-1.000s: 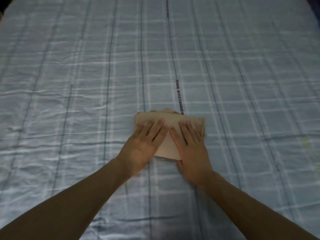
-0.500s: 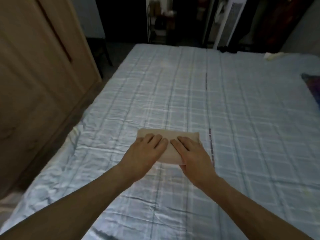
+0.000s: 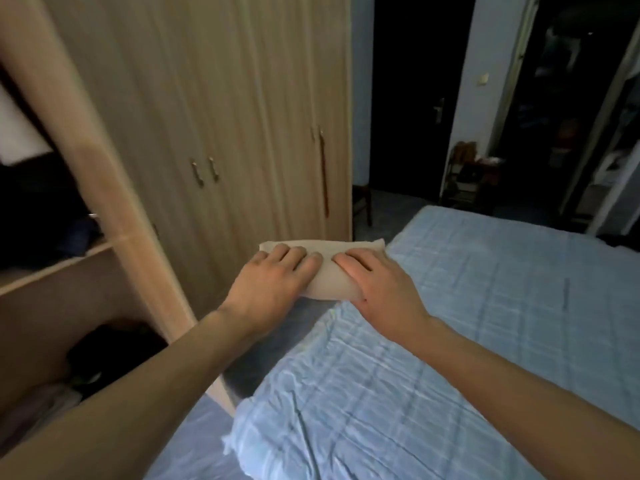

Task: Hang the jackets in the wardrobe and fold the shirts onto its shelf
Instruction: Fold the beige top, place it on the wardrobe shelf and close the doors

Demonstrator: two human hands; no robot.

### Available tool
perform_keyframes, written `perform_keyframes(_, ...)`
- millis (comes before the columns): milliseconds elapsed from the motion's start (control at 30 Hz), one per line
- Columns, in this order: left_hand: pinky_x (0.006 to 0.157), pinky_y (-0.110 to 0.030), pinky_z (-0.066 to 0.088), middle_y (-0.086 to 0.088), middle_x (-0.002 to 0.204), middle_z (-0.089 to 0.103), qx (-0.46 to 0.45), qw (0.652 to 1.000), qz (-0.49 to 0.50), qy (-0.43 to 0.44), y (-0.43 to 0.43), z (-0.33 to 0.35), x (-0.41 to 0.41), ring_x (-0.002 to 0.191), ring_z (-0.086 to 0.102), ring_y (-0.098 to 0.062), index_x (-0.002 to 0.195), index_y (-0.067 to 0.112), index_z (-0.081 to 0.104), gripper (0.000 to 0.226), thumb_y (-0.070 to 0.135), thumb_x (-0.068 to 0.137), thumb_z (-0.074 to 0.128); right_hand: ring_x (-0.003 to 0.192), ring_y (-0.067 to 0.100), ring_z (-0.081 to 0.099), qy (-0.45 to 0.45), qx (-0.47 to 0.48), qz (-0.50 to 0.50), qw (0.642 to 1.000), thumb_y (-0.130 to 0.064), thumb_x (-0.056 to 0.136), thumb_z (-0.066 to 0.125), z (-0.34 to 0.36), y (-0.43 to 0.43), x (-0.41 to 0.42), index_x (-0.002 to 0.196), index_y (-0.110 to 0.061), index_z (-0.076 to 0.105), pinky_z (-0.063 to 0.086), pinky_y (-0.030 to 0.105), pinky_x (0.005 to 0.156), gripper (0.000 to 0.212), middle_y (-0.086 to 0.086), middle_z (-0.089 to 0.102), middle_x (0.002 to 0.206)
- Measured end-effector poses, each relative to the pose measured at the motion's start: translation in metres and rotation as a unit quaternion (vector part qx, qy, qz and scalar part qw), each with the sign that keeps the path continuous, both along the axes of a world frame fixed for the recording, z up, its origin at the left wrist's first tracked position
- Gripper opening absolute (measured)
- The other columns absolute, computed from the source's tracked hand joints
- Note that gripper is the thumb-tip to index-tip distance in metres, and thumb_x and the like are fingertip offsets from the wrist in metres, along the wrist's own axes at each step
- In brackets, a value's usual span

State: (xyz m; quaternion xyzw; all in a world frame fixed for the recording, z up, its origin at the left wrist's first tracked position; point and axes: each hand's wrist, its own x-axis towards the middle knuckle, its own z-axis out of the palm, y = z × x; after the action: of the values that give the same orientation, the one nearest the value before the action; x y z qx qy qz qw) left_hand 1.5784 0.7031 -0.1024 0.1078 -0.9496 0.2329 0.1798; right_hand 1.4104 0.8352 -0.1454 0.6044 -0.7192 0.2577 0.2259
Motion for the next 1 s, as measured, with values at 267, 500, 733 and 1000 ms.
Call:
perform_keyframes(267,0.074,-0.048,0.052,-0.006,0.120,0.057,-0.045,0.983,0.175,0.037,-0.033,0.071,0.125,0.104,0.056,-0.033,0.133,0.017,0.048,0.059,0.017,0.078,0.068,0.111,0.026,0.054,0.043,-0.020,0.167,0.985,-0.016,0.066,0.077,0.084,-0.096,0.087,0.132,-0.020,0.052,0.048,0.044,0.093,0.070,0.003,0.057,0.123)
perform_keyframes(500,0.071,-0.047,0.053,-0.009,0.111,0.062,-0.098,0.956,0.267,0.072,-0.041,0.123,0.177,0.097,0.061,-0.034,0.125,0.014,0.054,0.063,0.009,0.067,0.078,0.121,0.022,0.046,0.007,-0.063,0.289,0.955,-0.015,0.075,0.078,0.129,-0.156,0.132,0.137,-0.021,0.046,0.042,0.040,0.105,0.070,0.002,0.051,0.132)
perform_keyframes(733,0.074,-0.047,0.052,-0.005,0.112,0.059,-0.091,0.928,0.350,0.085,-0.051,0.137,0.255,0.100,0.058,-0.031,0.127,0.019,0.049,0.064,0.009,0.069,0.073,0.118,0.023,0.049,0.020,-0.078,0.367,0.927,-0.014,0.071,0.078,0.150,-0.200,0.207,0.134,-0.023,0.048,0.044,0.044,0.101,0.070,0.000,0.053,0.128)
perform_keyframes(1000,0.076,-0.043,0.050,-0.003,0.111,0.059,-0.107,0.892,0.424,0.116,-0.058,0.140,0.379,0.100,0.057,-0.029,0.125,0.017,0.054,0.062,0.006,0.066,0.073,0.116,0.023,0.054,0.070,-0.102,0.409,0.904,-0.014,0.067,0.079,0.166,-0.241,0.337,0.133,-0.023,0.053,0.046,0.039,0.093,0.072,-0.002,0.058,0.125)
